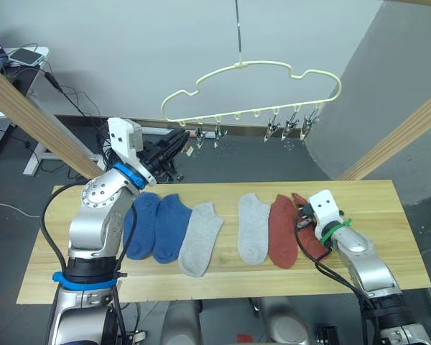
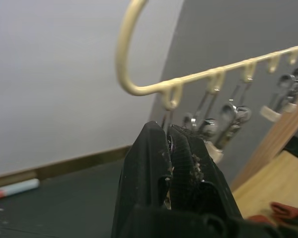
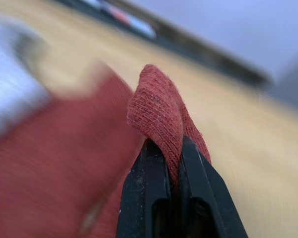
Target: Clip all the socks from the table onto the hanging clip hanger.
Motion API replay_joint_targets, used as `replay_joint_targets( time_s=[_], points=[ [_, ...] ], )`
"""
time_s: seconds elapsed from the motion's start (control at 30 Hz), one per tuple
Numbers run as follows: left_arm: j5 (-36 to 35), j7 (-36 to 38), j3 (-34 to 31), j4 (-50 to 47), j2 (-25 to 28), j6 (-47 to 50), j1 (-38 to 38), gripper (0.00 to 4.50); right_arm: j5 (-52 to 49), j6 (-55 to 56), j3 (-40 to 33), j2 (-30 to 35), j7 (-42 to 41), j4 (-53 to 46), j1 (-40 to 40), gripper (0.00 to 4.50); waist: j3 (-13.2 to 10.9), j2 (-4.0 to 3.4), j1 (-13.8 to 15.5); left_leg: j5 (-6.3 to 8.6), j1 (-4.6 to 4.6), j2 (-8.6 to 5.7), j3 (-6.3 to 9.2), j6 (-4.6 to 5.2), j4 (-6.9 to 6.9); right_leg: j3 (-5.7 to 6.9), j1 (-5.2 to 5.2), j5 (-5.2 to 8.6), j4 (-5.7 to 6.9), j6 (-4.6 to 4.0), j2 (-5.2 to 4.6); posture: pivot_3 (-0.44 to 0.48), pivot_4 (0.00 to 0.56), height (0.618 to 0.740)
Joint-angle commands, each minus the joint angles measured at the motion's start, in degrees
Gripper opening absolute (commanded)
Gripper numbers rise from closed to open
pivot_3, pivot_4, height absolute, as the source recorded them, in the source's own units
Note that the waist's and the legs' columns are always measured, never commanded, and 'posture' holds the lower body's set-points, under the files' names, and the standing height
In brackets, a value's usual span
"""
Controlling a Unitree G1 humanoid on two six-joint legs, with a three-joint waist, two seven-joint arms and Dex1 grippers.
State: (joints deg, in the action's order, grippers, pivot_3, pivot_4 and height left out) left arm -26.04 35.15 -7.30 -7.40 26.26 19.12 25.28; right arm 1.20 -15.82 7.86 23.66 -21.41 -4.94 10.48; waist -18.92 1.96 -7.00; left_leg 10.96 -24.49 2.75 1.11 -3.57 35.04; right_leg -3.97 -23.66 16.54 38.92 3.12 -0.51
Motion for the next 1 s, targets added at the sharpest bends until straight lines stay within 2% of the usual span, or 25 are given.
replay_joint_targets(
  time_s=[0.03,0.2,0.47,0.7,1.0],
  points=[
    [-3.56,-0.10,-2.24,-4.22,1.03,3.58,0.76,0.02,2.19,1.02,5.67,-1.61,-2.32,-9.17,2.55,0.00,-0.04,0.01,-0.05,0.00,0.00,0.02,0.02,0.00,0.00,0.01,-0.01,0.00,0.02,0.00,0.02,-0.199,0.360,0.732],
    [-6.12,-1.38,-2.51,-6.88,0.70,7.80,0.77,0.02,6.73,1.60,12.72,-8.72,0.43,-10.37,7.40,0.00,-0.05,0.03,0.46,-0.01,-0.10,0.03,0.10,-0.02,-0.03,0.06,-0.06,0.00,-0.03,-0.01,0.01,-0.202,0.357,0.732],
    [-10.17,-5.10,-3.12,-12.08,-0.66,13.88,-0.30,0.02,11.43,6.17,18.02,-20.50,6.65,-0.12,14.04,0.00,-0.07,0.08,0.66,-0.04,-0.40,-0.03,0.08,-0.06,0.00,0.09,-0.38,-0.18,0.02,-0.31,-0.11,-0.196,0.354,0.732],
    [-11.24,-6.58,-3.43,-12.78,-0.75,15.30,-0.28,0.02,11.77,9.52,17.55,-23.73,8.01,4.81,16.07,0.00,-0.07,0.08,0.67,-0.04,-0.41,-0.03,0.09,-0.06,0.00,0.11,-0.38,-0.19,0.04,-0.32,-0.12,-0.184,0.351,0.732],
    [-11.12,-6.75,-3.73,-12.52,-0.25,15.17,-0.53,0.02,11.73,12.16,16.89,-24.46,8.54,4.41,15.71,0.00,-0.07,0.08,0.70,-0.04,-0.40,-0.03,0.09,-0.06,0.00,0.11,-0.39,-0.19,0.05,-0.33,-0.11,-0.185,0.352,0.732]
  ],
)
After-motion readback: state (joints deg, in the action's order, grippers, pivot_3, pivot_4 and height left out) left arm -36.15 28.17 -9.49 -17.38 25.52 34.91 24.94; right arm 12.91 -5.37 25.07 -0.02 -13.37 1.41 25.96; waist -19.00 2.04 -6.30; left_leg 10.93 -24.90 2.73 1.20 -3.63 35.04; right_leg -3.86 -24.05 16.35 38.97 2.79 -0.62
